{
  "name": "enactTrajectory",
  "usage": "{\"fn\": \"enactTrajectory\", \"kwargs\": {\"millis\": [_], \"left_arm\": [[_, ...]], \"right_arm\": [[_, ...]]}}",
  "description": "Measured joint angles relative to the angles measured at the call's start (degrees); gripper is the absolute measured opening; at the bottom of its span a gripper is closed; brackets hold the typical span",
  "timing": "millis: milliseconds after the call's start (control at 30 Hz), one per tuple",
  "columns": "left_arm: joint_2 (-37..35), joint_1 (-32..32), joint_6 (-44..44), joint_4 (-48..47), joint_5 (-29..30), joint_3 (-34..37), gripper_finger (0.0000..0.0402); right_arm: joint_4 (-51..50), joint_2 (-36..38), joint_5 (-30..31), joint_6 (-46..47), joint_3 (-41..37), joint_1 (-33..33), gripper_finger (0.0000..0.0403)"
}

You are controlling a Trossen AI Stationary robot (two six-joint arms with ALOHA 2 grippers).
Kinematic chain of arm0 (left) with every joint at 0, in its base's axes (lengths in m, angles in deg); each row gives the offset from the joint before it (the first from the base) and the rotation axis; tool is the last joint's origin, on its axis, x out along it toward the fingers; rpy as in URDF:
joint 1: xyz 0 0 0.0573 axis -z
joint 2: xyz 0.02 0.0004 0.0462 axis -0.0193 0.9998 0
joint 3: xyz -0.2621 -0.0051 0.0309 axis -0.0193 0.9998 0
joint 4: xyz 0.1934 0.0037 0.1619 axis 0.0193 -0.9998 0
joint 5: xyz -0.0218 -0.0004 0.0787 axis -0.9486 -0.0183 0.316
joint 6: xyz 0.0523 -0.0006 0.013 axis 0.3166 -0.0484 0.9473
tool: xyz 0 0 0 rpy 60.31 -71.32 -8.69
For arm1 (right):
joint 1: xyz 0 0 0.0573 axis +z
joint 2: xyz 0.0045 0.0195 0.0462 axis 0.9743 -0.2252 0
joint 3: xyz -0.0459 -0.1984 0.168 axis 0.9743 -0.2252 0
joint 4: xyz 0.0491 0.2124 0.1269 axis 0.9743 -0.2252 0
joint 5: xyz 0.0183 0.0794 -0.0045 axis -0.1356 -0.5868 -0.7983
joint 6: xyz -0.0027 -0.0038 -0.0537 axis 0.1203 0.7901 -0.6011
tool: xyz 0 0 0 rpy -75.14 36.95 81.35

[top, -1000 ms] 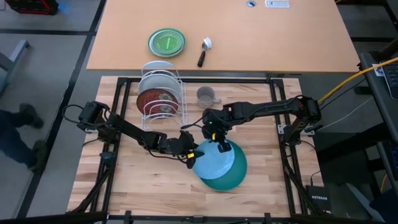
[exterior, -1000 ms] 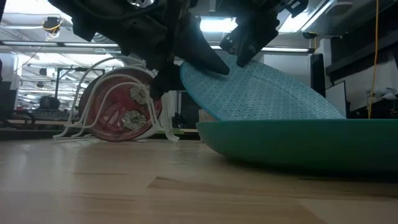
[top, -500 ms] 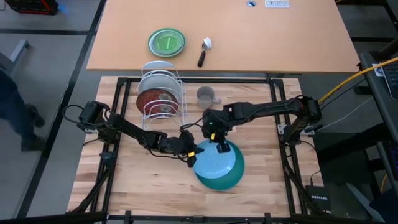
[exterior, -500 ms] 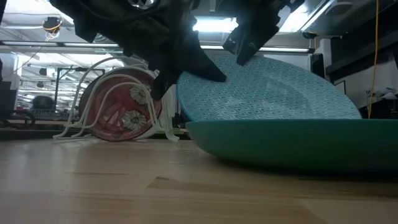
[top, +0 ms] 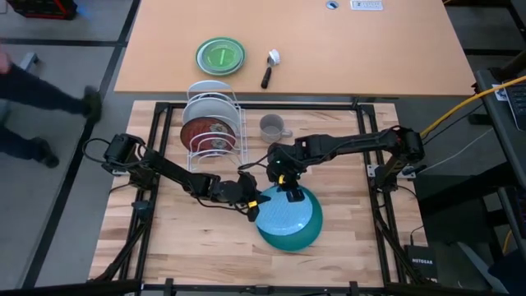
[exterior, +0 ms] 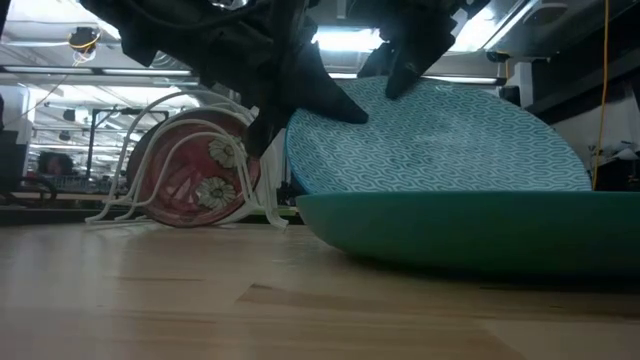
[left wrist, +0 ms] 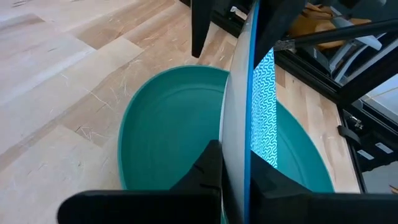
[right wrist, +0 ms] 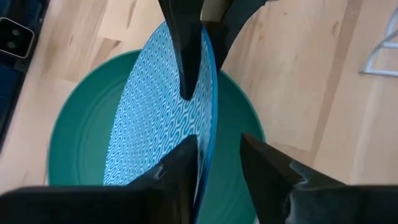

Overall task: Sort dishes
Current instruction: Put the blue plate into the dish rack

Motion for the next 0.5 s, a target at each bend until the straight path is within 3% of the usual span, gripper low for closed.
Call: {"fn": "enactTrajectory", "kwargs": {"millis": [233, 500], "left_arm": [[0.0, 0.04, -1.45, -0.08, 0.0, -0.02, 0.0003], [-2.67, -0.1, 4.59, -0.51, 0.23, 0.05, 0.0002]], "right_arm": [[-0.71, 3.13, 1.08, -0.58, 1.74, -0.07, 0.0128], [-6.35, 5.9, 6.25, -6.12, 11.88, 0.09, 0.0129]]}}
